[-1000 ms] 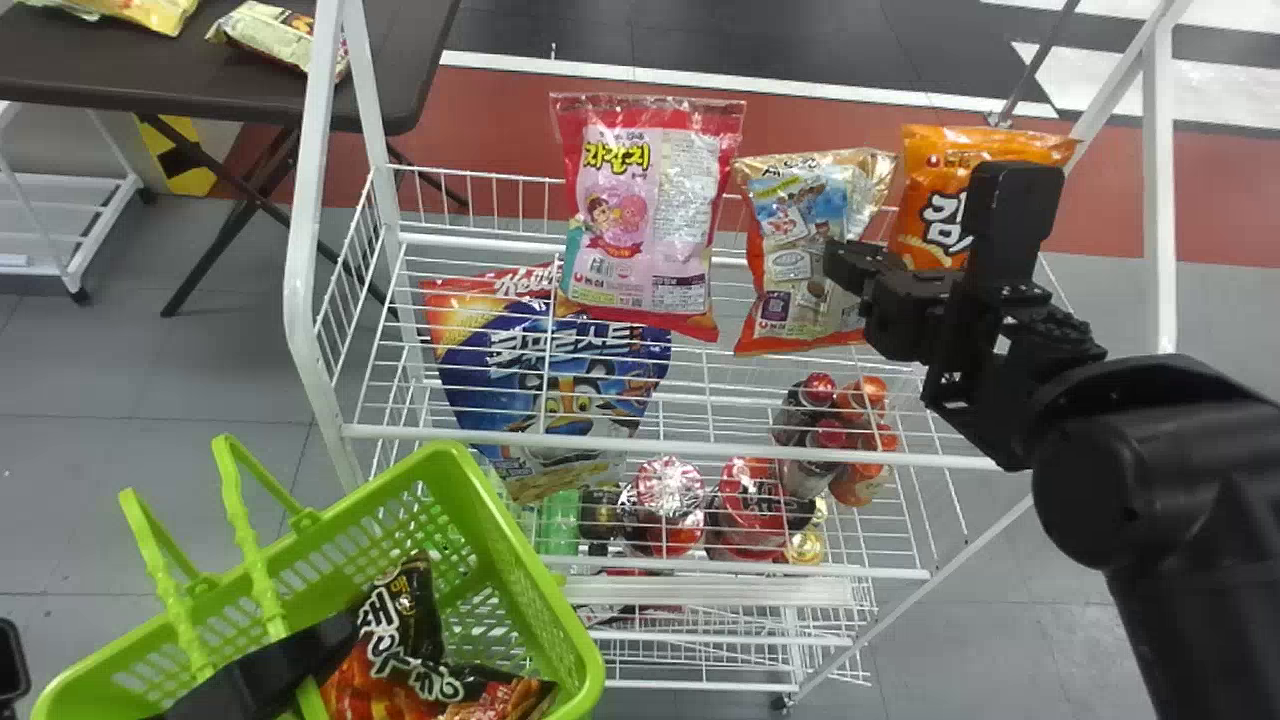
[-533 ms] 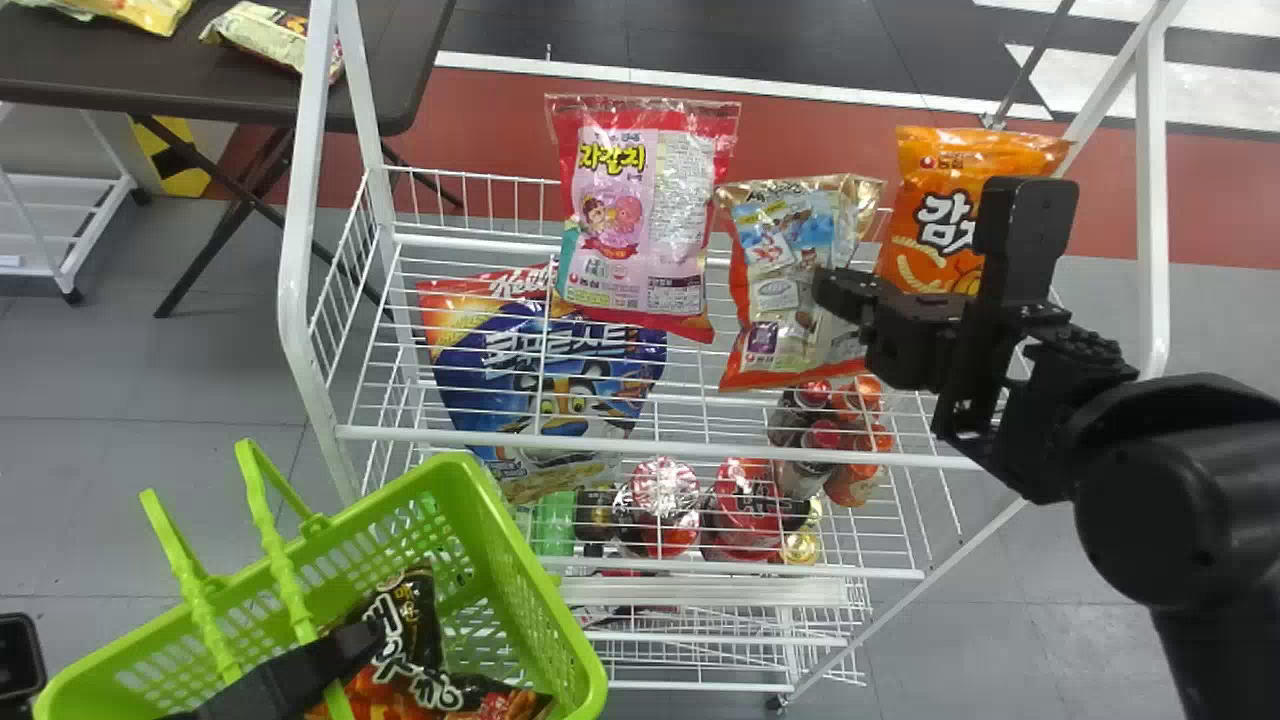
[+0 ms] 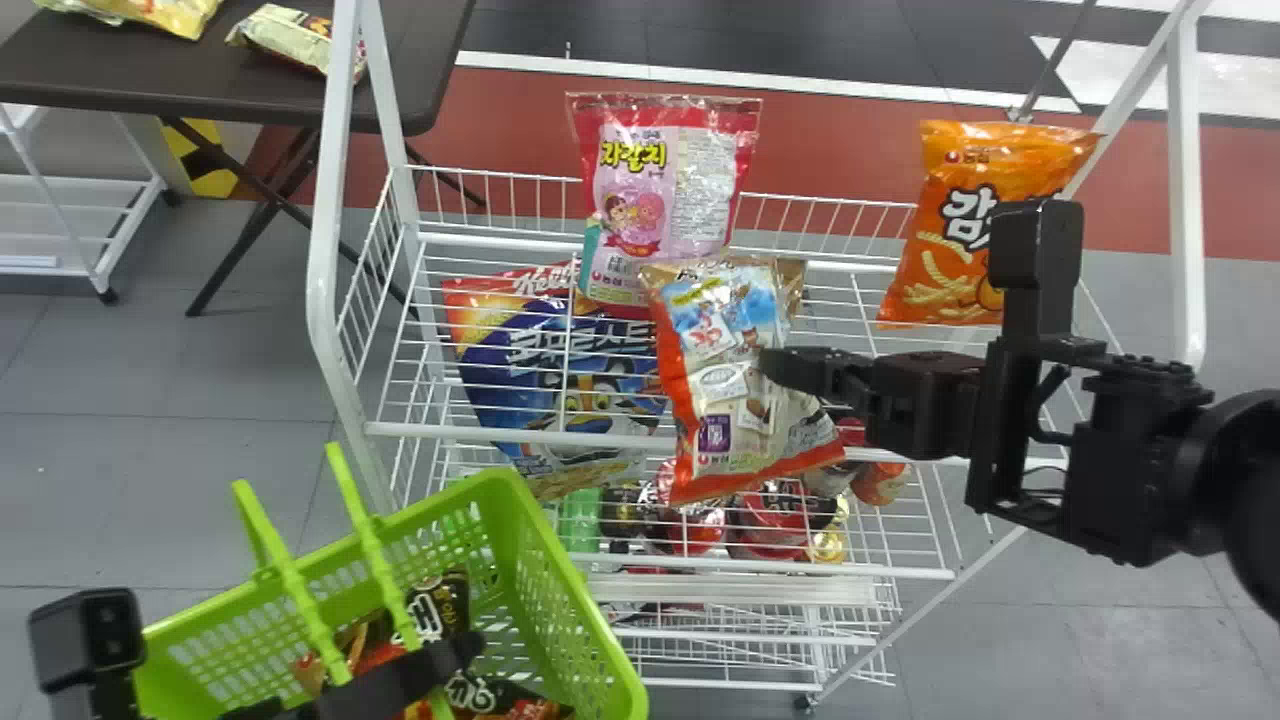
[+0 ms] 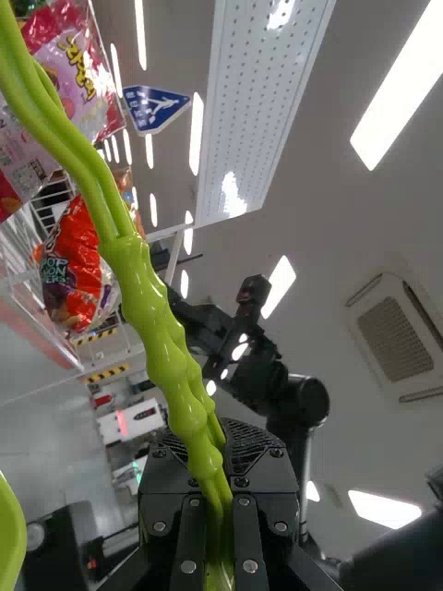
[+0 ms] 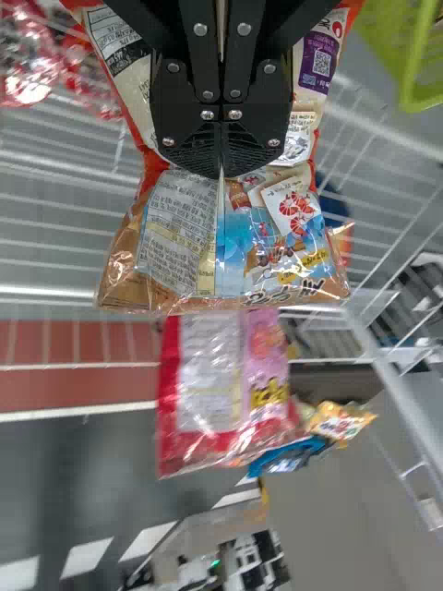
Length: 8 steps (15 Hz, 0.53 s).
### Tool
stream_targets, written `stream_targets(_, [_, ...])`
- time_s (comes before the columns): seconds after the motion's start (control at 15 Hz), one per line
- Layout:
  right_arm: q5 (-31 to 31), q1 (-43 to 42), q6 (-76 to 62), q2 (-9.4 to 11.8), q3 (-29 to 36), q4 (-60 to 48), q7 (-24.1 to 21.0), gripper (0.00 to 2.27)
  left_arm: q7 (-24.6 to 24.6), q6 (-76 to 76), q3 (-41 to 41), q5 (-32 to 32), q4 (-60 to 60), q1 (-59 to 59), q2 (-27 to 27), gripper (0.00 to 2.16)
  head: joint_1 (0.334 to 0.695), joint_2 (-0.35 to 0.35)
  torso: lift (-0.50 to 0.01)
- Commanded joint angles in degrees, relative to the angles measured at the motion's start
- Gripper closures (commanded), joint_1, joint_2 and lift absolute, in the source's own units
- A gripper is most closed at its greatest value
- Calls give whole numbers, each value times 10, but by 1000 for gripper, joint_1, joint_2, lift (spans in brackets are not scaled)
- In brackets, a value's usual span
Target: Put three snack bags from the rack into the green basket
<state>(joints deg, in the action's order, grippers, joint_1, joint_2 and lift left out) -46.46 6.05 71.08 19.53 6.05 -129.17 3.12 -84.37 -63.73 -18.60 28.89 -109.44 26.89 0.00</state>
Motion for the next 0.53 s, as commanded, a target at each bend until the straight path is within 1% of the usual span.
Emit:
stream_targets(0.0, [-28, 0, 32, -7, -11, -15, 0, 2253, 1, 1, 12, -9, -4, 0, -1, 2145, 695, -81, 0])
stream_targets(0.2, [-36, -2, 59, -23, -47, -31, -6, 2253, 8, 1, 18, -9, -12, 0, -1, 2145, 695, -41, 0])
stream_targets(0.47, [-27, -6, 66, -50, -103, -33, -13, 2253, 15, 1, 29, -9, -19, 0, -1, 2145, 695, 43, 0])
